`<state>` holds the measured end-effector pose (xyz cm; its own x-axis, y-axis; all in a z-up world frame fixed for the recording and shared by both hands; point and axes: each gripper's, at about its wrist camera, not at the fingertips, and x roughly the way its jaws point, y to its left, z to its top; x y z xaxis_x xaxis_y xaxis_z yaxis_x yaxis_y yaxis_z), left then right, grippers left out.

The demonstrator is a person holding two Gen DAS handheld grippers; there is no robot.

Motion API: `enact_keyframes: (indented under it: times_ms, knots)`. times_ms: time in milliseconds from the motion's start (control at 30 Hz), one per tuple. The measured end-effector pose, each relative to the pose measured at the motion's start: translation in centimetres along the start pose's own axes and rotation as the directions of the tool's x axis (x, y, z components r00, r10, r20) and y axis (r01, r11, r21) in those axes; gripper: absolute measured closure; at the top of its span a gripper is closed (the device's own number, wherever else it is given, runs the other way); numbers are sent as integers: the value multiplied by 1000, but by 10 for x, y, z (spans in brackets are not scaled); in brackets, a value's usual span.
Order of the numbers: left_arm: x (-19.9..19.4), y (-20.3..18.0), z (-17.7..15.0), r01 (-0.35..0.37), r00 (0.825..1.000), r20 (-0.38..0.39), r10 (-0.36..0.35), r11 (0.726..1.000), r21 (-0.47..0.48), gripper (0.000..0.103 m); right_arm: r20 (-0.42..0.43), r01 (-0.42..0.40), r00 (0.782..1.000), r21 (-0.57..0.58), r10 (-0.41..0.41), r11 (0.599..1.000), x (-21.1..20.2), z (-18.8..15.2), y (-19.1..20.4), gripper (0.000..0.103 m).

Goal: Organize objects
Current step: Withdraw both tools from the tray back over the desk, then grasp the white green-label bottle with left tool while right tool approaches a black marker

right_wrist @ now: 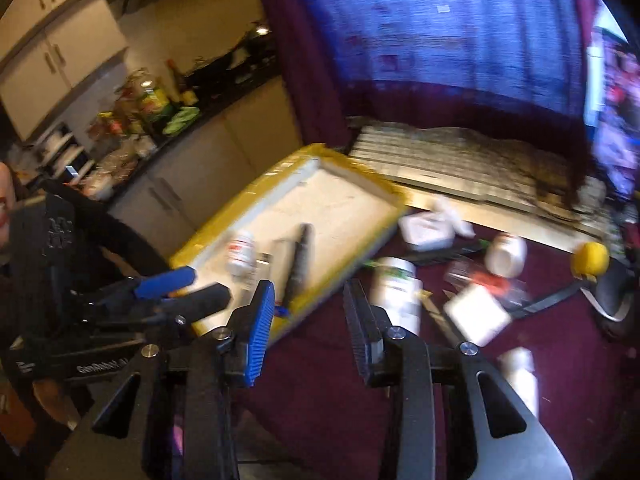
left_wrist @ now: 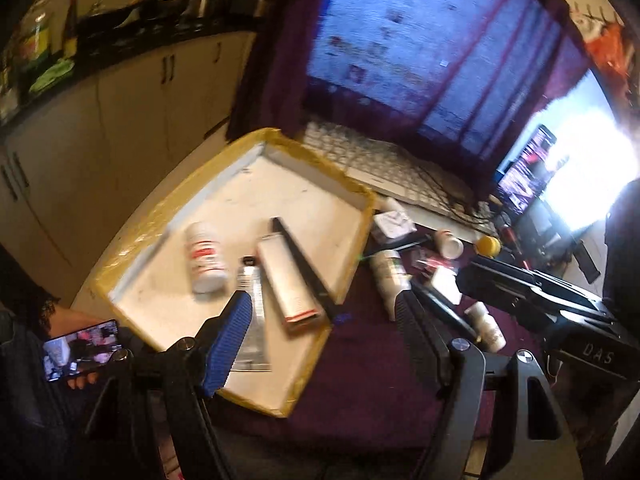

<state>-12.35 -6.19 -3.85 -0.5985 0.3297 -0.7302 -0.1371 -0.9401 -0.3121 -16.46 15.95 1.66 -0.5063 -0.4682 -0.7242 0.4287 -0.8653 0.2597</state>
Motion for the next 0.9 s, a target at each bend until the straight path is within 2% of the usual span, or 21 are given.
enact_keyframes:
  times_ms: [100, 233, 300, 433, 533, 733, 833, 900]
  knots:
    - [17, -29, -6, 24, 999, -22, -23, 999, 35, 34, 14, 44, 999, 2, -44, 999, -8, -8, -23, 69]
    - [45, -70, -14, 22, 997, -79, -12, 992, 125, 34, 11, 16, 1000, 62, -17, 998, -18, -26, -55, 69]
    - [51, -88, -15, 37, 996, -85, -24, 987, 158, 34, 2, 27, 1000, 71, -27, 997, -20, -37, -63, 69]
    - [68, -122, -8, -23, 993, -106, 47, 975, 222, 34, -41, 37, 999, 103, -33, 994, -16, -59, -82, 69]
    - [83, -126, 2, -6, 987, -158, 34, 985, 175, 34, -47, 55, 998, 116, -49, 992, -17, -63, -93, 69]
    - [110, -125, 11, -98, 973, -185, 137, 974, 205, 34, -28, 51, 998, 98, -49, 994, -20, -62, -93, 69]
    - [124, -122, 11, -103, 965, -217, 146, 975, 200, 34, -46, 39, 998, 88, -35, 995, -8, -61, -93, 69]
    - [135, -124, 12, -125, 959, -221, 177, 965, 231, 34, -50, 51, 998, 101, -46, 994, 1, -62, -96, 69]
